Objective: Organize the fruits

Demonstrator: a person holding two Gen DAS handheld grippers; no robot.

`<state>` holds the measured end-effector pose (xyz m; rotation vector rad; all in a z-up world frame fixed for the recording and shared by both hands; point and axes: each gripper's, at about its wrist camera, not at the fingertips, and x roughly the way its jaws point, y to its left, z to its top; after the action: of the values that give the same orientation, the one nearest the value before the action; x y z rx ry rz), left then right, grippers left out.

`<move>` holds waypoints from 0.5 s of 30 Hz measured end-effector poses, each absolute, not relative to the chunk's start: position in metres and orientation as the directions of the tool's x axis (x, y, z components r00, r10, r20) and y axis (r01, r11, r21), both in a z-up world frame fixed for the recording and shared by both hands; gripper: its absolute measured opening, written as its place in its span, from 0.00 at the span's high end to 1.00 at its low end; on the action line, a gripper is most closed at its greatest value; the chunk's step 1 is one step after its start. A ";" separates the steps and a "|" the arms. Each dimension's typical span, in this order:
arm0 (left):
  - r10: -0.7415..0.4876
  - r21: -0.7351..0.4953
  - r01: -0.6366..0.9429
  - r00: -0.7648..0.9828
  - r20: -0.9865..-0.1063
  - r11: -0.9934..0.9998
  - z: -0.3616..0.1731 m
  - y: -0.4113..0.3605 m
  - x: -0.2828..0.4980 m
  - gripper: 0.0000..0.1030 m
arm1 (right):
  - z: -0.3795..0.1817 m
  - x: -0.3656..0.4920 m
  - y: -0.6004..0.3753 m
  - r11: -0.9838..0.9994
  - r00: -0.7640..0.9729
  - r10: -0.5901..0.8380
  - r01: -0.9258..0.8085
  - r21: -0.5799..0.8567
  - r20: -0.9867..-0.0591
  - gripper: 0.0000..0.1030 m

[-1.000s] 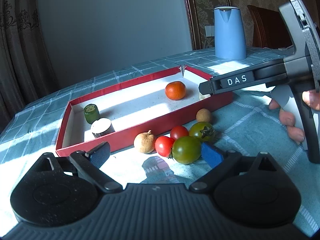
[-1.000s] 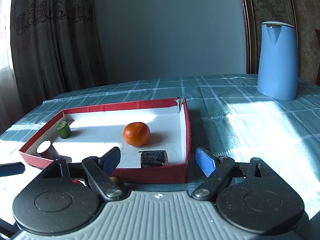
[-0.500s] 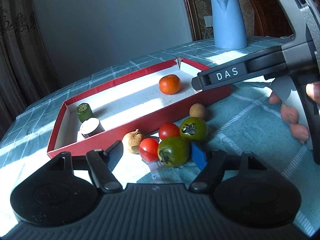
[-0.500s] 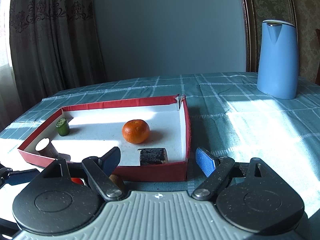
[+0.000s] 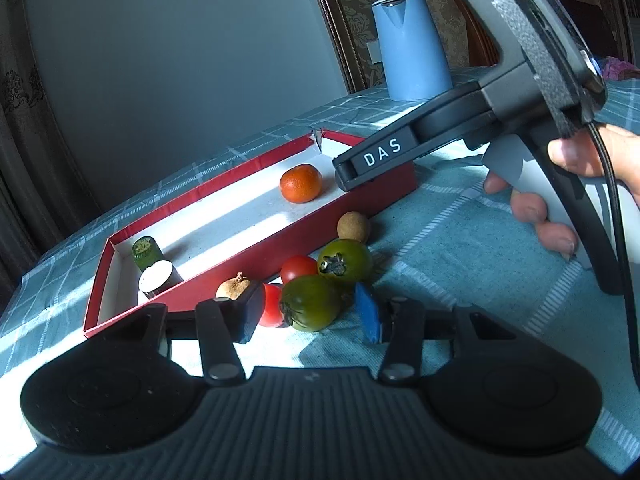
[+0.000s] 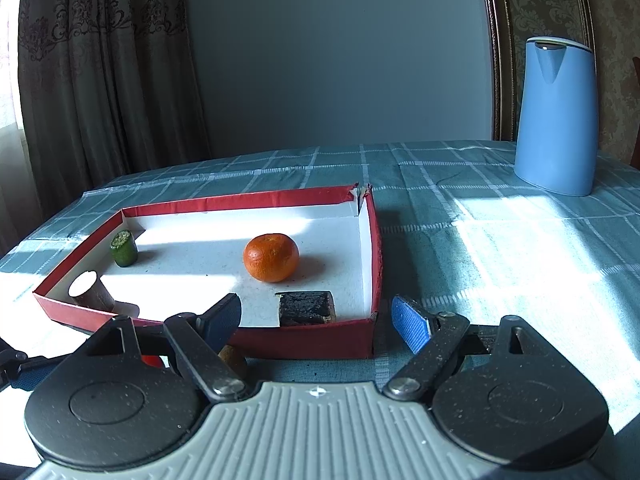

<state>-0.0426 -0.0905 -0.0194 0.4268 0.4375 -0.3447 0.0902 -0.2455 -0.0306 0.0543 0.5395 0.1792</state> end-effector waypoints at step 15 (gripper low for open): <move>-0.267 0.235 0.431 0.819 -0.508 0.871 -0.019 -0.079 -0.032 0.68 | -0.031 0.090 -0.246 0.983 0.843 0.183 -0.156 0.097 -0.506 0.20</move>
<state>-0.0320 -0.0793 -0.0187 0.3519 0.4832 -0.3800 0.0902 -0.2459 -0.0305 0.0527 0.5391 0.1790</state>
